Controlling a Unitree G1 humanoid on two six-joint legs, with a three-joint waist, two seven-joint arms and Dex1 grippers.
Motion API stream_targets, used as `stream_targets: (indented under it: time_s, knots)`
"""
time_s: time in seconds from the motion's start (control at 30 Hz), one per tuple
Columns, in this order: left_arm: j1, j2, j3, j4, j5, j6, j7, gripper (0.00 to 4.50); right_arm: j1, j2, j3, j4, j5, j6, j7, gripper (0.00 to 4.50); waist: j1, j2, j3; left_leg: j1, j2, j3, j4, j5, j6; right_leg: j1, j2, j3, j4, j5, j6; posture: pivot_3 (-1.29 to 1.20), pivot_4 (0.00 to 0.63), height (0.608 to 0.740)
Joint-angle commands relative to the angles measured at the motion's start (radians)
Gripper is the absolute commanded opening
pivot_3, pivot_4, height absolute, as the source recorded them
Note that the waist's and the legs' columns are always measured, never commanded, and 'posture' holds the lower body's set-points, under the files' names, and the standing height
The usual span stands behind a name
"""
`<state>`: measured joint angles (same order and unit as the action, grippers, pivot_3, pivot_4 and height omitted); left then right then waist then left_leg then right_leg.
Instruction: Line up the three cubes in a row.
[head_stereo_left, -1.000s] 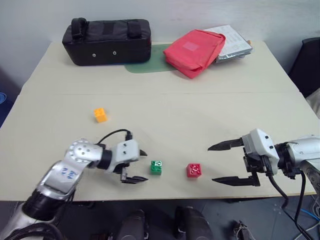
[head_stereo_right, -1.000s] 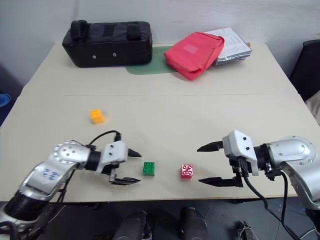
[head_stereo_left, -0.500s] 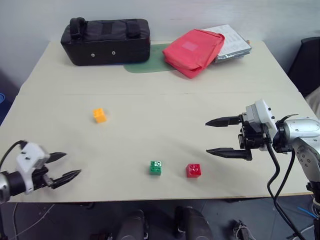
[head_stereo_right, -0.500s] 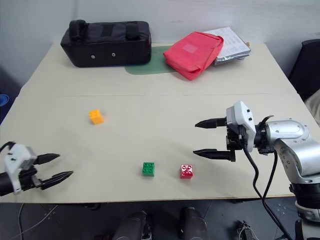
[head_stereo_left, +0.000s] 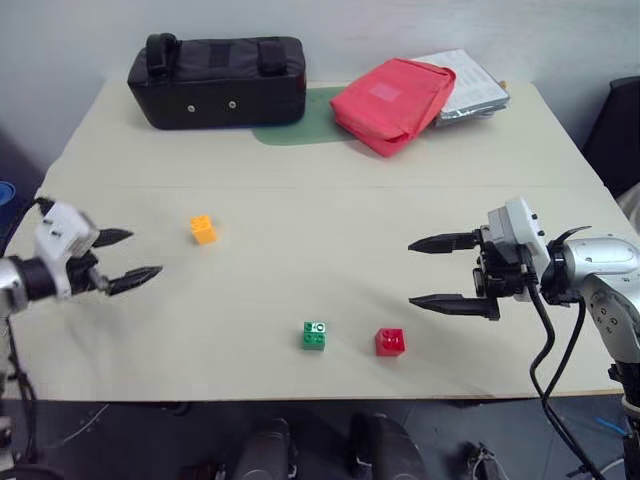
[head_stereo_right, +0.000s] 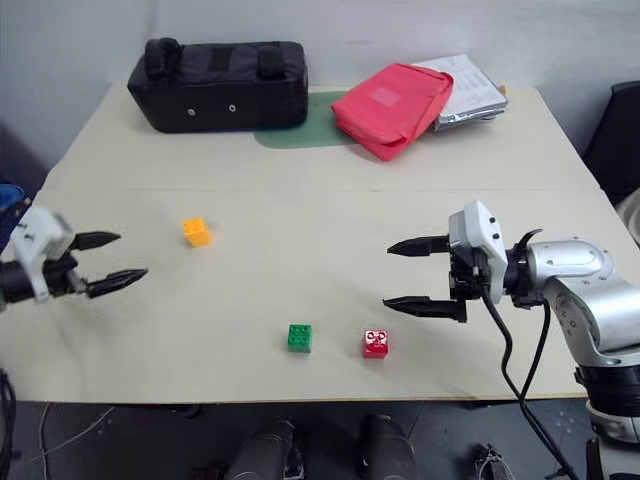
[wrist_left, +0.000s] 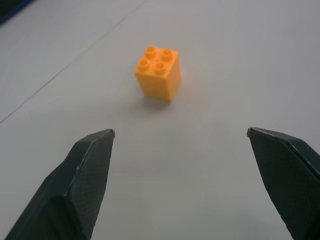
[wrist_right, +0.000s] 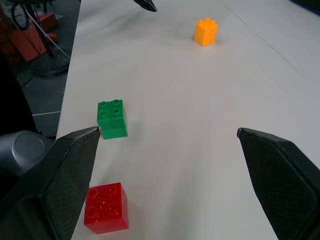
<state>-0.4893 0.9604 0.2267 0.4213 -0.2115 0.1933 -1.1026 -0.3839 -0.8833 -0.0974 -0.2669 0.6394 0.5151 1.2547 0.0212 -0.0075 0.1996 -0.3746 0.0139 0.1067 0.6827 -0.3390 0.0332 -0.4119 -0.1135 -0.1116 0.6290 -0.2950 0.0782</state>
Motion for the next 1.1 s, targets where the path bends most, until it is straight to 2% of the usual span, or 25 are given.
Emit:
stream_targets:
  time_s: [0.03, 0.13, 0.23, 0.4, 0.63, 0.67, 0.73, 1.0, 1.1]
  knots:
    - [-0.2, -0.028, -0.131, 0.232, 0.114, -0.131, -0.037, 4.47, 0.036, -0.01, -0.066, -0.086, 0.04, 0.018, -0.038, 4.5, -0.002, 0.0, 0.0, -0.001, 0.0, 0.001, 0.0, 0.0, 0.0, -0.001, 0.001, -0.003, 0.0, 0.0, 0.0, 0.0, 0.15, 0.74]
    - [-0.394, -0.086, -0.227, 0.462, 0.21, -0.235, -0.018, 4.47, 0.101, -0.017, -0.118, -0.149, 0.062, 0.039, -0.081, 4.5, 0.0, -0.002, 0.0, 0.0, -0.001, 0.007, 0.0, 0.0, 0.003, -0.002, 0.004, -0.005, 0.0, 0.002, 0.003, 0.0, 0.15, 0.74]
    - [-0.519, -0.133, -0.264, 0.638, 0.263, -0.29, 0.045, 4.47, 0.161, -0.016, -0.155, -0.205, 0.074, 0.048, -0.118, 4.5, 0.001, -0.004, 0.0, 0.0, -0.002, 0.008, 0.001, 0.0, 0.005, -0.002, 0.004, -0.004, -0.001, 0.003, 0.005, 0.0, 0.15, 0.74]
    - [-0.598, -0.184, -0.308, 0.778, 0.319, -0.343, 0.024, 4.47, 0.226, -0.006, -0.203, -0.267, 0.083, 0.051, -0.186, 4.5, -0.006, -0.005, -0.001, 0.0, -0.002, 0.01, 0.001, 0.0, 0.006, -0.002, 0.003, -0.002, -0.001, 0.004, 0.007, 0.0, 0.15, 0.74]
    - [-0.652, -0.226, -0.326, 0.868, 0.371, -0.342, 0.061, 4.47, 0.279, -0.017, -0.261, -0.327, 0.12, 0.069, -0.24, 4.5, 0.001, -0.007, 0.0, 0.0, -0.002, 0.01, 0.002, 0.0, 0.006, -0.002, 0.001, -0.002, -0.001, 0.004, 0.007, 0.0, 0.15, 0.74]
    - [-0.655, -0.229, -0.326, 0.872, 0.375, -0.342, 0.058, 4.18, 0.283, -0.018, -0.265, -0.332, 0.123, 0.071, -0.245, 4.5, 0.001, -0.007, 0.0, 0.0, -0.002, 0.01, 0.002, 0.0, 0.006, -0.002, 0.001, -0.002, -0.001, 0.004, 0.007, 0.0, 0.15, 0.74]
    - [-0.66, -0.232, -0.326, 0.878, 0.384, -0.339, 0.048, 3.91, 0.292, -0.017, -0.272, -0.343, 0.126, 0.074, -0.257, 4.5, 0.001, -0.007, 0.0, 0.0, -0.002, 0.01, 0.002, 0.0, 0.006, -0.002, 0.001, -0.001, -0.001, 0.004, 0.007, 0.0, 0.15, 0.74]
    - [-0.663, -0.213, -0.319, 0.879, 0.385, -0.317, -0.027, 1.51, 0.298, -0.017, -0.261, -0.35, 0.128, 0.065, -0.281, 4.5, 0.0, -0.007, 0.0, 0.0, -0.002, 0.01, 0.002, 0.0, 0.006, -0.002, 0.001, -0.002, -0.001, 0.004, 0.007, 0.0, 0.15, 0.74]
    - [-0.666, -0.208, -0.302, 0.873, 0.368, -0.303, -0.046, 1.54, 0.283, -0.018, -0.245, -0.336, 0.123, 0.058, -0.277, 4.5, 0.0, -0.007, 0.0, 0.0, -0.002, 0.01, 0.002, 0.0, 0.006, -0.002, 0.001, -0.002, -0.001, 0.004, 0.007, 0.0, 0.15, 0.74]
